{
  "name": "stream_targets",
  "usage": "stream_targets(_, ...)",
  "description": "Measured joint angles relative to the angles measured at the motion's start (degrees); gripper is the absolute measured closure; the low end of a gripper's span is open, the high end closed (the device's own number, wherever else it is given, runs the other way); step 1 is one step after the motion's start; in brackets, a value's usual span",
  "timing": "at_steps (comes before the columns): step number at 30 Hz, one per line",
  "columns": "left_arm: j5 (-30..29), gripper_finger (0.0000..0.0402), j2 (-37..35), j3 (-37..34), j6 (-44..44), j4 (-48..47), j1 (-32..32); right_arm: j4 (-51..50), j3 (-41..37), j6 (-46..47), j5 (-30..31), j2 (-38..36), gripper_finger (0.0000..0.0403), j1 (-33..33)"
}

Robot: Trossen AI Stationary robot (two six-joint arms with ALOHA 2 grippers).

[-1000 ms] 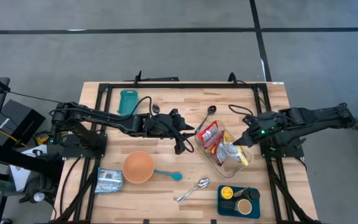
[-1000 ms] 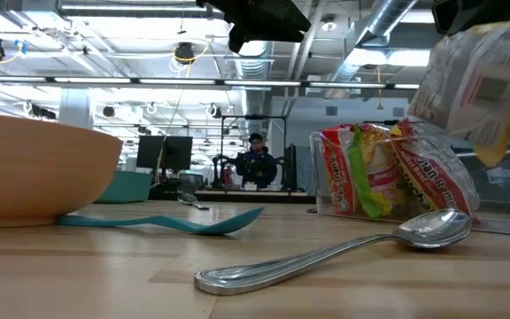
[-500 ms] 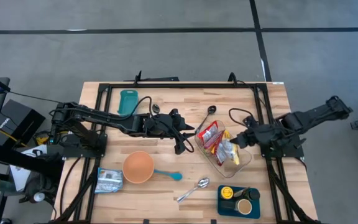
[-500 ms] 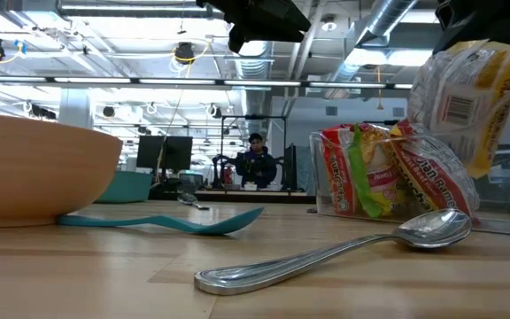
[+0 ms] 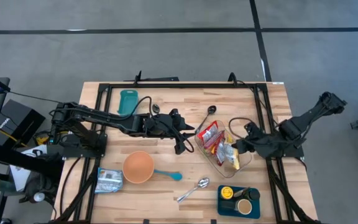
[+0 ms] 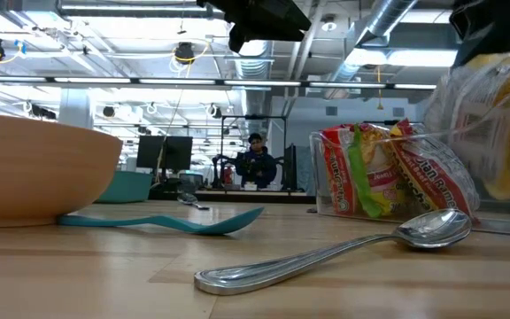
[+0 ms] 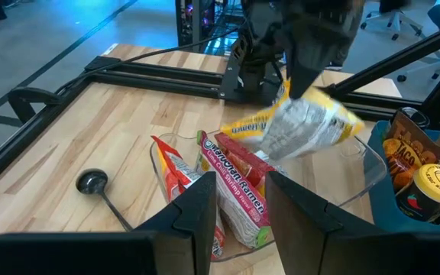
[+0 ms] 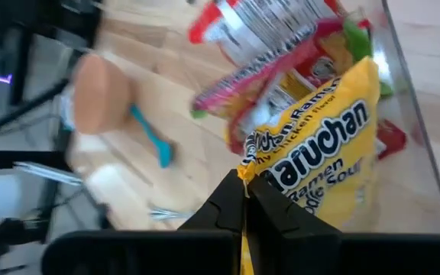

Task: Pick & Place Food Item
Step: Put the yellow noodle pack into the transparent bin

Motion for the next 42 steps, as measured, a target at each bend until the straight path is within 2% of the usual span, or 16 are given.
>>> stream_targets(10, 0.00, 0.0293, 0.02, 0.00, 0.00, 1.50, 0.00, -0.15, 0.00, 0.85, 2.18, 7.05, 0.0403, 0.18)
stream_targets(25, 0.00, 0.0293, 0.02, 0.00, -0.01, 5.53, 0.00, 0.05, 0.00, -5.16, 3.23, 8.21, 0.0400, 0.14)
stream_targets(42, 0.00, 0.0293, 0.02, 0.00, -0.01, 6.78, 0.00, 0.45, 0.00, -6.71, 4.04, 8.21, 0.0319, 0.14)
